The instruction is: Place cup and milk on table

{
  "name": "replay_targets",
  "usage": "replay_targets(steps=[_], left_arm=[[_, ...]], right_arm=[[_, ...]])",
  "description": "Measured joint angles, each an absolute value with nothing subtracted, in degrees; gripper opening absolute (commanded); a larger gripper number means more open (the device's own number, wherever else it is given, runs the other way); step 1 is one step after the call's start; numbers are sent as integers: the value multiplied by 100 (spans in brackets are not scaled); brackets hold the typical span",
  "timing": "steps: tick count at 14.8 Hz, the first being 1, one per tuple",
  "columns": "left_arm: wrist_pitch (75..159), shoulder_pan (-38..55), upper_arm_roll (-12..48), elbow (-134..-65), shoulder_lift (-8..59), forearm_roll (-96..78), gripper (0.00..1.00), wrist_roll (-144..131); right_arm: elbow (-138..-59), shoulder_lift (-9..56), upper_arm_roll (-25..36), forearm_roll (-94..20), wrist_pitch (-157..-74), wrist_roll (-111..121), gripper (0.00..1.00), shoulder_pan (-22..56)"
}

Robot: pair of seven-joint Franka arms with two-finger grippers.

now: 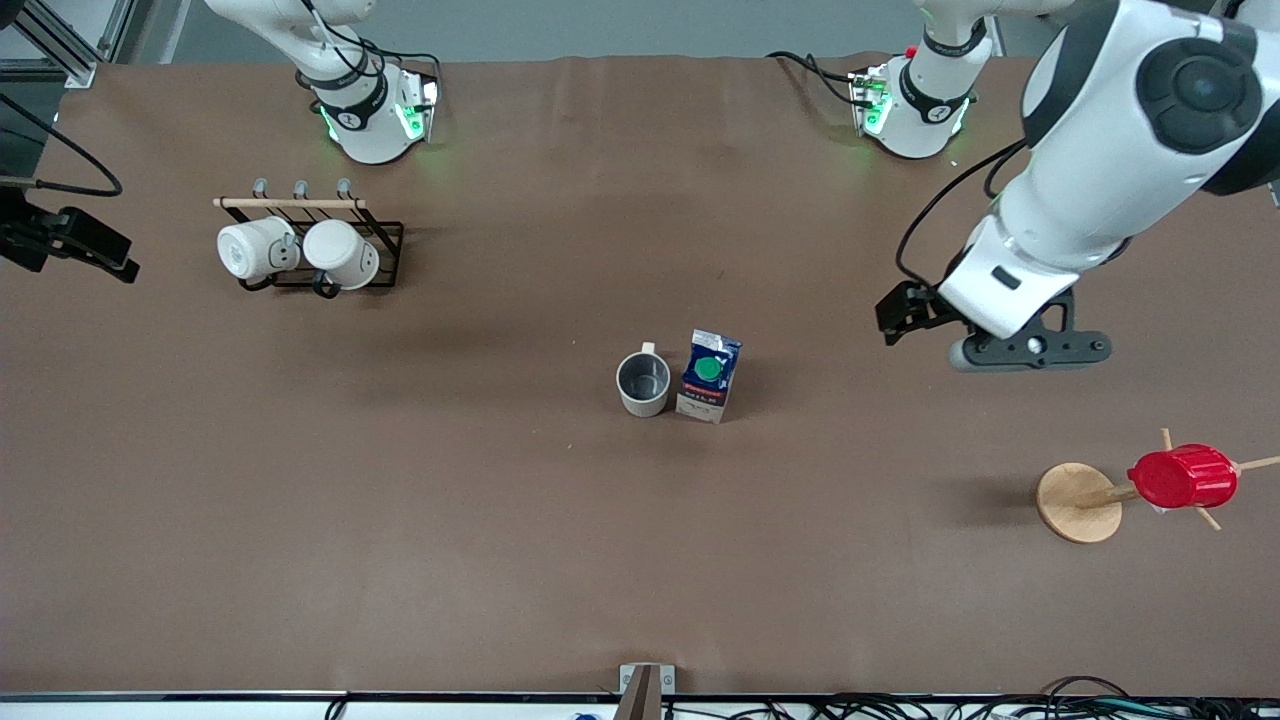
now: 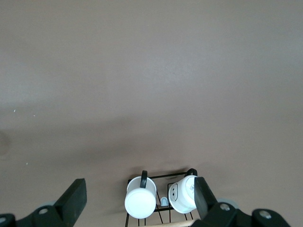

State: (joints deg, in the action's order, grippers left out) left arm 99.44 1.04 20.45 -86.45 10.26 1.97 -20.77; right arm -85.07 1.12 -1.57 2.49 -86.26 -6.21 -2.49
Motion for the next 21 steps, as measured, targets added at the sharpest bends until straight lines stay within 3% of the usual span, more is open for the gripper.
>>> replay_targets(steps=[7, 11, 16, 21], left_arm=[[10270, 589, 326, -9910, -224, -188, 100, -230], [10254, 642, 219, -9898, -352, -131, 100, -21], [9257, 682, 223, -9004, -136, 21, 98, -24], [9114, 687, 380, -8899, -18, 100, 98, -599]], right_arm=[[-8520, 112, -159, 249, -8583, -610, 100, -252], [-8524, 112, -159, 247, -8577, -608, 100, -252], [-8524, 112, -163, 77, -8593, -544, 100, -250], [-8524, 112, -155, 31, -8588, -489, 100, -250]])
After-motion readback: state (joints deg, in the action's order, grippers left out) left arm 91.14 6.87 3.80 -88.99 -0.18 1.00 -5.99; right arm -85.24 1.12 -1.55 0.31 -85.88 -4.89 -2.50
